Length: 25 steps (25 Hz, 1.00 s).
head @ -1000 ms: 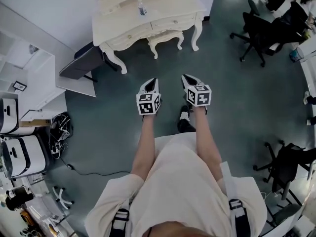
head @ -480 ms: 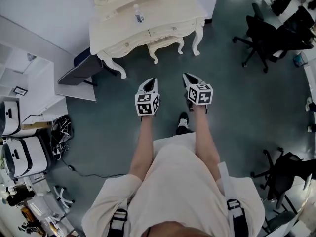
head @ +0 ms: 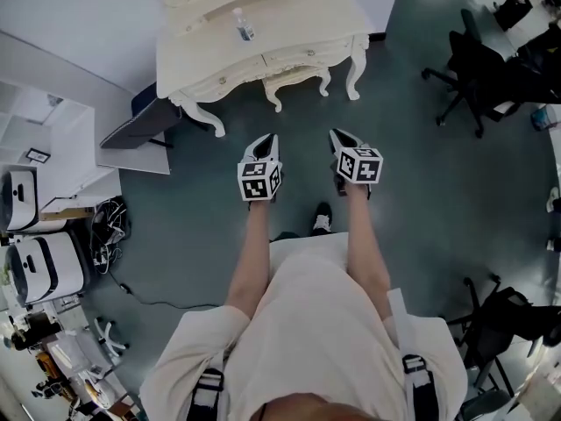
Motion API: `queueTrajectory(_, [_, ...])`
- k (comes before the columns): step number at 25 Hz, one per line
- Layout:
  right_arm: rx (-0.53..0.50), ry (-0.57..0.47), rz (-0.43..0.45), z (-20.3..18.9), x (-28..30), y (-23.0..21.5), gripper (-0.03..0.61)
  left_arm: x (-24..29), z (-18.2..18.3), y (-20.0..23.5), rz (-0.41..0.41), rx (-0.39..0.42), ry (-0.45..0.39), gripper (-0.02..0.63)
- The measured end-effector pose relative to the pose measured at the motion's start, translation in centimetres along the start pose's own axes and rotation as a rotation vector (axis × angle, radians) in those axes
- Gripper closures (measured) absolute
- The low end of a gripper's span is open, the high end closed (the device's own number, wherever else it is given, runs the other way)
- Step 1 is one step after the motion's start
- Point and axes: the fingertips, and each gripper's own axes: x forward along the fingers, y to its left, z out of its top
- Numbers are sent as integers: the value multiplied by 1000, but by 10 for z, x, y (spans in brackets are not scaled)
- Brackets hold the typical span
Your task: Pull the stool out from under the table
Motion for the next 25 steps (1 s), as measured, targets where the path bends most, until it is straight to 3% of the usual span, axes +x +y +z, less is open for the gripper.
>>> queueTrajectory(4, [84,-23,0,9,5,-18,532,17,1,-14,-17,2,8,598])
queueTrajectory(16, [119,-1,0,10,39,-31,533,38,5,23,34,-53,25,598])
queueTrajectory(25, [59,15,-12,55,98,-37,532,91,28,71,43,-93,22,598])
